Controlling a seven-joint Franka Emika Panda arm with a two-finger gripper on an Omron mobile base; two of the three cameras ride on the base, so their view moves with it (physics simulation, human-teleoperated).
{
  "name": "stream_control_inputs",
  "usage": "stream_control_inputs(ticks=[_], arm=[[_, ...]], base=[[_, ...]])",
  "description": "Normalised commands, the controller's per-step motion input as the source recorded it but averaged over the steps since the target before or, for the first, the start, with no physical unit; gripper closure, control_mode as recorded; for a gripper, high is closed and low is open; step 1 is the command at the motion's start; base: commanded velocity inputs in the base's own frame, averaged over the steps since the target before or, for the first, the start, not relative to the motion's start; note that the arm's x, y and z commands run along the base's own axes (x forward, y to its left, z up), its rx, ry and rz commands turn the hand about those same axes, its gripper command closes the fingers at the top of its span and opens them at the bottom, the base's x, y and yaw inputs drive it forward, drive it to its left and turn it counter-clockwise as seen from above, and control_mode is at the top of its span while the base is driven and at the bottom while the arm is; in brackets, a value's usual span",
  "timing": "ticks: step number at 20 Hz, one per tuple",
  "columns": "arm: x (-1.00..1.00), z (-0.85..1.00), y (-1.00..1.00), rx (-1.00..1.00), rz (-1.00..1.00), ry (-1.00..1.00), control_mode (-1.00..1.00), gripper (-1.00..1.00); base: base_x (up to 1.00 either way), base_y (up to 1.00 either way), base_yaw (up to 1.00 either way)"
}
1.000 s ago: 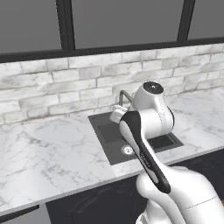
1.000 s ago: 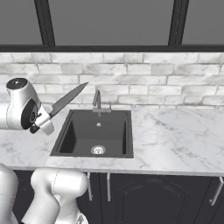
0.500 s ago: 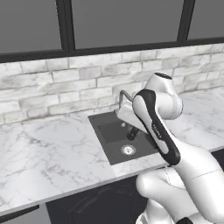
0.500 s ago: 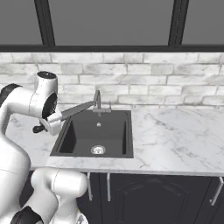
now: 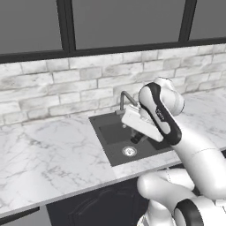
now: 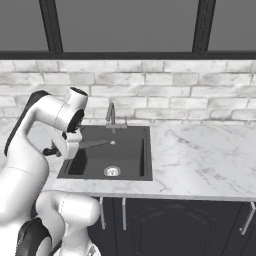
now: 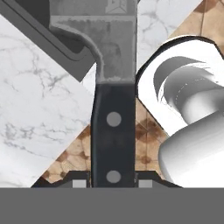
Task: Move the cutting board and knife to the sink. Then move spray from the cabinet to the counter.
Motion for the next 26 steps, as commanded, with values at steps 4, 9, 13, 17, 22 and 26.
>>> stream_control_inputs(ticks=[4,9,13,17,22,26], arm=[[0.15,-0.05,0.00,0.00,-0.01,0.04,-1.00,1.00],[0.25,-0.14,-0.01,0.00,0.00,0.03,-1.00,1.00],[0.39,-0.19,-0.11,0.00,0.00,0.01,-1.00,1.00],[0.30,-0.31,-0.20,0.00,0.00,0.00,-1.00,1.00],[0.14,-0.45,-0.29,0.00,0.00,0.00,-1.00,1.00],[0.13,-0.37,-0.27,0.00,0.00,0.00,-1.00,1.00]], base=[[0.00,0.00,0.00],[0.00,0.00,0.00],[0.00,0.00,0.00],[0.00,0.00,0.00],[0.00,0.00,0.00],[0.00,0.00,0.00]])
